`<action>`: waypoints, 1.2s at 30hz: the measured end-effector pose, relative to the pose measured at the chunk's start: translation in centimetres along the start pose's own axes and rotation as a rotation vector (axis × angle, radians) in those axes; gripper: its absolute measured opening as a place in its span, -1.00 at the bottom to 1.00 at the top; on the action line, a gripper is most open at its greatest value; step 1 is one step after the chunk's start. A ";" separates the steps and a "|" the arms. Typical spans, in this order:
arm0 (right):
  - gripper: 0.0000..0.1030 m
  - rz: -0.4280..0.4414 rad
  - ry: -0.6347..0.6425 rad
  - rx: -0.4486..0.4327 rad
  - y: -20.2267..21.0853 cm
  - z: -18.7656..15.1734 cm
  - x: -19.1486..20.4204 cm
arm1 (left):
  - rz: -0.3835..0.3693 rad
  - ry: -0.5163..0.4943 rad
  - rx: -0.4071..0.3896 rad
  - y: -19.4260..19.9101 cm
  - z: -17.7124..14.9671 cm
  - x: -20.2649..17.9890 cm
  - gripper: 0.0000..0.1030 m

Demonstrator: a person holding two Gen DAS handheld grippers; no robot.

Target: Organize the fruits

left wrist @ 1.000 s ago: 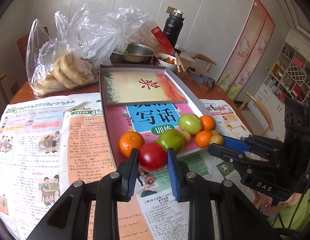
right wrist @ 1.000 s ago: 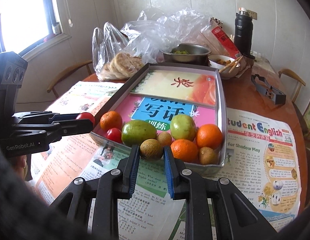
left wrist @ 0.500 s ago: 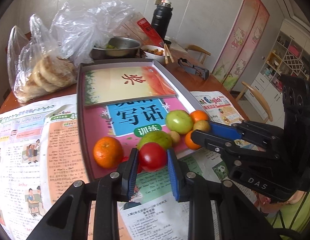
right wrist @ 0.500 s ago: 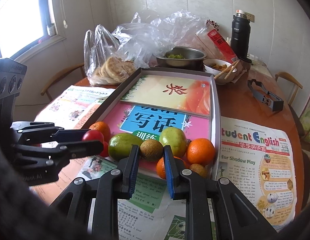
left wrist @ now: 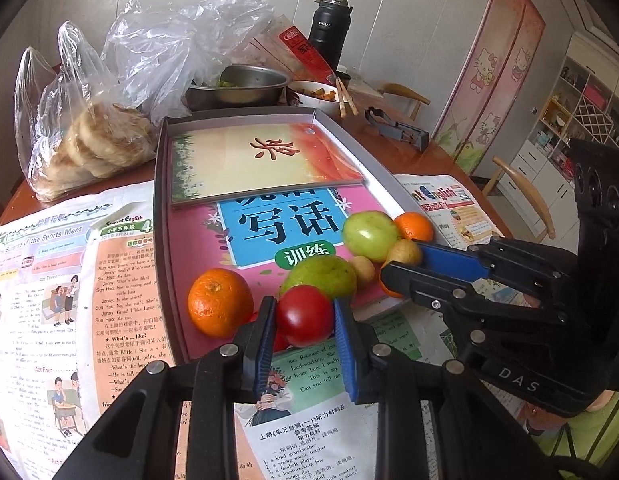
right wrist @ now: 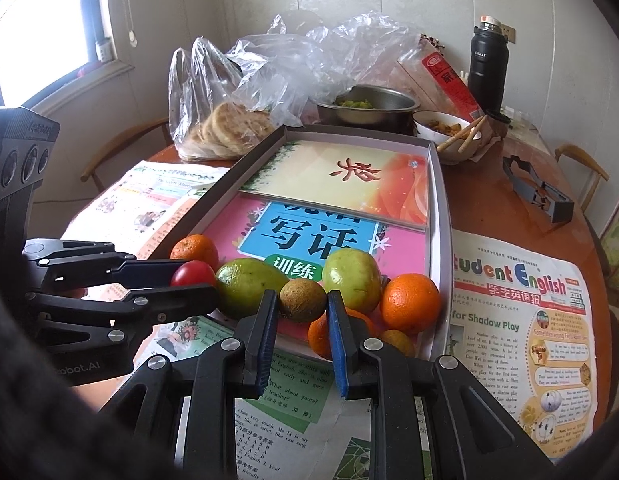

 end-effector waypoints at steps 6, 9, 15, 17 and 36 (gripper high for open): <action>-0.51 0.007 0.009 0.001 -0.4 0.1 0.5 | 0.008 -0.003 -0.002 -0.1 0.0 0.0 -0.45; -0.51 0.008 0.016 0.004 -0.7 0.1 0.7 | 0.008 -0.004 -0.002 0.0 0.1 0.0 -0.45; -0.51 0.008 0.023 0.005 -0.8 0.0 0.9 | 0.007 -0.003 -0.002 0.0 0.1 0.0 -0.45; -0.51 0.006 0.022 0.005 -0.8 0.0 0.9 | 0.006 -0.003 -0.002 0.0 0.1 0.0 -0.45; -0.40 -0.013 0.002 -0.011 0.0 0.0 0.5 | 0.007 0.003 -0.003 0.0 0.2 0.2 -0.45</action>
Point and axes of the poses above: each gripper's, at about its wrist camera, not at the fingertips, and y roughly against the way its jaws point, x to its left, z to its top, the point moved 7 cm from there along -y, roughly the way its jaws point, and after that the axes turned 4 degrees about -x, right-handed, at the moved point
